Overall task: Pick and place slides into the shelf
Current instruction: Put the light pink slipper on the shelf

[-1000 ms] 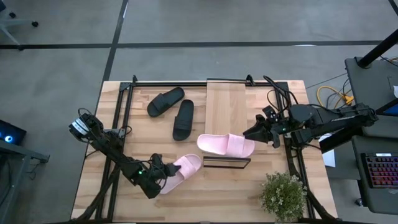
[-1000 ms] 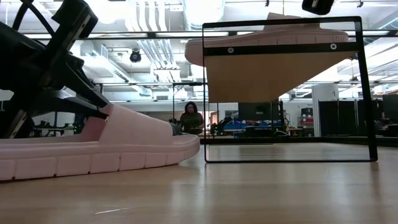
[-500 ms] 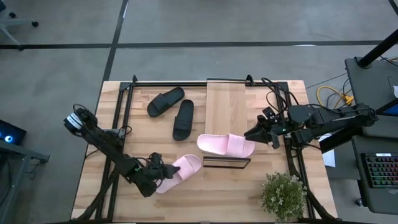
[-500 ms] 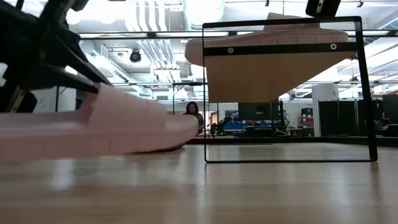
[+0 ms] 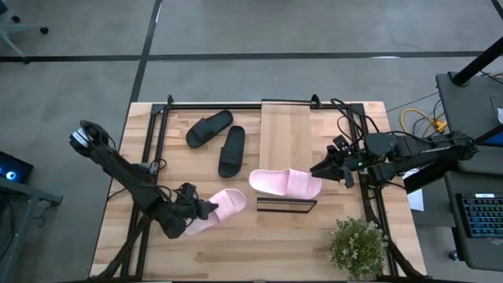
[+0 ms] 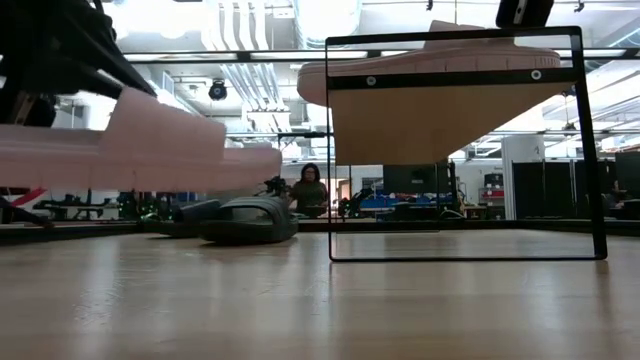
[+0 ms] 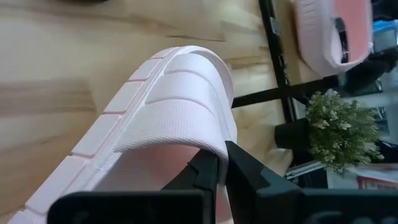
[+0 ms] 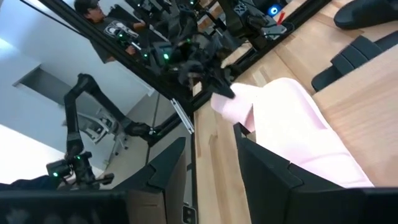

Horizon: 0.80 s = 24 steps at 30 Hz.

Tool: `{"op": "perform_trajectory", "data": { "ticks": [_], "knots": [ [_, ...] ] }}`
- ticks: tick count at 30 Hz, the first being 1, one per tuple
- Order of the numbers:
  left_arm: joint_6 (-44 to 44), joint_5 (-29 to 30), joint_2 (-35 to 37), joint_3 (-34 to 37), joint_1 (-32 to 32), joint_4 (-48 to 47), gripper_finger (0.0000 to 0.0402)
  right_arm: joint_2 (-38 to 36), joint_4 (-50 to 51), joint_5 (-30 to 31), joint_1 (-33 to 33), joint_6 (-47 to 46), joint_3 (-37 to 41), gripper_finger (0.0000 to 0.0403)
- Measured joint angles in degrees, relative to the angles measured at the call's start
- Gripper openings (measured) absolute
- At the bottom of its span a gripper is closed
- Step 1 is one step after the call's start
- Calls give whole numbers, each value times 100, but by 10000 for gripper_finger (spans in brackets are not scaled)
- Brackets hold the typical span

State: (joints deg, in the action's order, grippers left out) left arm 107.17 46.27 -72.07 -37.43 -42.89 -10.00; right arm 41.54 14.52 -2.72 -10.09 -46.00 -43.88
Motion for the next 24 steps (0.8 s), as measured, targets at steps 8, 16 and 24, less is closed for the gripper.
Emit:
{"op": "perform_trajectory", "data": {
  "ticks": [8,16,24],
  "knots": [
    [-663,10,715,31,15,-39,0,-76,146,100,0,16,0,137],
    [-746,27,1311,-3,15,-617,0,-139,294,136,0,15,0,137],
    [-1174,23,1956,-13,38,-991,0,-138,378,138,0,-48,2,137]
  ]
}}
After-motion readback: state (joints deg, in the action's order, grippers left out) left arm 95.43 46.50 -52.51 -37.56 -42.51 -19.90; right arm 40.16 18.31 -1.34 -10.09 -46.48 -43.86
